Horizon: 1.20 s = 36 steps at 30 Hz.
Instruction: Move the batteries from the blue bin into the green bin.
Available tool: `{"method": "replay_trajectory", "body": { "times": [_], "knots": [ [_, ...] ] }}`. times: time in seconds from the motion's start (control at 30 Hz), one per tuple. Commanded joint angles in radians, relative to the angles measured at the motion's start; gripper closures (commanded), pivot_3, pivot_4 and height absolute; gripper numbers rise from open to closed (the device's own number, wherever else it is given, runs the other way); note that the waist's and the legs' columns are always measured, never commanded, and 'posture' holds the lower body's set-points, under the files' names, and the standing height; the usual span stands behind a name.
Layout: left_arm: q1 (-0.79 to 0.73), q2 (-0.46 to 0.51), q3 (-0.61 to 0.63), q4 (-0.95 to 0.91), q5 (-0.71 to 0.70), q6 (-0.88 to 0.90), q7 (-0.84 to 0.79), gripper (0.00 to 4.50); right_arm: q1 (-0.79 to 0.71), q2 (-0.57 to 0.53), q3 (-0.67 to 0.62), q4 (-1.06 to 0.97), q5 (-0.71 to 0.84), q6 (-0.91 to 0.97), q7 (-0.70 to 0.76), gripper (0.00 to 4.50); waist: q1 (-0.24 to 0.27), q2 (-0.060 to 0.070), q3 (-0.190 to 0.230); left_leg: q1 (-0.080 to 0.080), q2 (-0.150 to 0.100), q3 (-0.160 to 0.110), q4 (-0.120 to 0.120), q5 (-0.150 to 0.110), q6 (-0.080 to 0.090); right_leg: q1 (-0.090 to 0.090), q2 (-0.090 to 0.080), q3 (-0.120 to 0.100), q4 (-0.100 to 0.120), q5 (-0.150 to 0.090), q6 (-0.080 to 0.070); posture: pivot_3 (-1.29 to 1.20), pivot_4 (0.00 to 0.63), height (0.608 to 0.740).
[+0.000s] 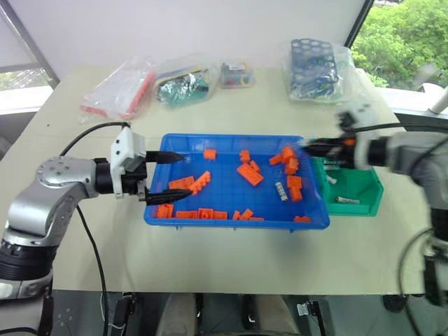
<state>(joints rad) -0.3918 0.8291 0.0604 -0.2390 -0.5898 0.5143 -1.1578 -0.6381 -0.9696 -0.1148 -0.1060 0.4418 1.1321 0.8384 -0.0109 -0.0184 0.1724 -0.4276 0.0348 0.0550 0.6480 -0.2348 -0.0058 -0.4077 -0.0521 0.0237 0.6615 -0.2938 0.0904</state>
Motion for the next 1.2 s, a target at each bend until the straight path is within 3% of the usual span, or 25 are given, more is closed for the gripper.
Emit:
{"method": "replay_trajectory", "body": {
  "times": [0.03,0.07,0.13,0.23,0.47,0.7,1.2],
  "knots": [
    [-0.019,-0.007,-0.005,0.005,0.008,-0.024,-0.013,0.0,0.049,-0.049,-0.047,0.012,-0.011,-0.052,0.01,4.41,-0.01,0.0,0.0,0.0,0.0,0.0,0.0,0.0,0.0,0.0,0.001,0.001,0.0,0.0,0.0,0.0,0.15,0.739],
    [-0.026,-0.01,-0.008,0.011,0.009,-0.023,-0.014,0.0,0.064,-0.052,-0.05,0.011,-0.015,-0.059,0.002,4.41,-0.013,0.0,0.0,0.001,0.0,0.001,0.0,0.0,0.0,0.0,0.001,0.001,0.001,0.0,0.0,0.0,0.15,0.739],
    [-0.04,-0.017,-0.014,0.021,0.012,-0.024,-0.018,0.0,0.094,-0.054,-0.041,0.001,-0.034,-0.086,-0.014,3.34,-0.014,0.0,0.0,0.002,0.001,0.0,0.0,0.0,0.0,0.0,0.003,0.002,0.001,0.0,0.0,0.0,0.15,0.739],
    [-0.062,-0.024,-0.024,0.033,0.017,-0.024,-0.025,0.0,0.101,-0.044,-0.019,-0.007,-0.054,-0.111,-0.039,2.1,-0.008,0.001,0.0,0.001,0.001,0.0,0.0,0.0,0.0,-0.001,0.003,0.002,0.002,0.0,0.0,0.0,0.15,0.739],
    [-0.085,-0.021,-0.028,0.043,0.018,-0.021,-0.036,0.0,0.017,0.04,-0.012,-0.125,0.042,-0.007,-0.061,2.1,-0.006,0.001,0.0,0.001,0.001,0.0,0.0,0.0,0.0,-0.001,0.003,0.002,0.002,0.0,0.0,0.0,0.15,0.739],
    [-0.071,-0.015,-0.017,0.022,0.012,-0.01,-0.027,0.0,0.097,0.204,0.074,-0.271,0.076,0.099,-0.17,2.1,0.002,0.0,0.0,0.0,0.004,0.0,0.001,0.0,0.0,-0.001,0.003,0.001,0.002,0.0,0.0,0.0,0.15,0.739],
    [-0.054,-0.002,-0.001,-0.006,-0.001,0.007,-0.007,0.0,0.148,0.23,0.284,-0.285,-0.031,0.045,-0.245,2.1,-0.005,-0.002,-0.002,0.001,0.003,0.0,0.002,0.0,0.0,0.0,0.003,0.001,0.002,0.0,0.0,0.0,0.15,0.739]
  ]
}}
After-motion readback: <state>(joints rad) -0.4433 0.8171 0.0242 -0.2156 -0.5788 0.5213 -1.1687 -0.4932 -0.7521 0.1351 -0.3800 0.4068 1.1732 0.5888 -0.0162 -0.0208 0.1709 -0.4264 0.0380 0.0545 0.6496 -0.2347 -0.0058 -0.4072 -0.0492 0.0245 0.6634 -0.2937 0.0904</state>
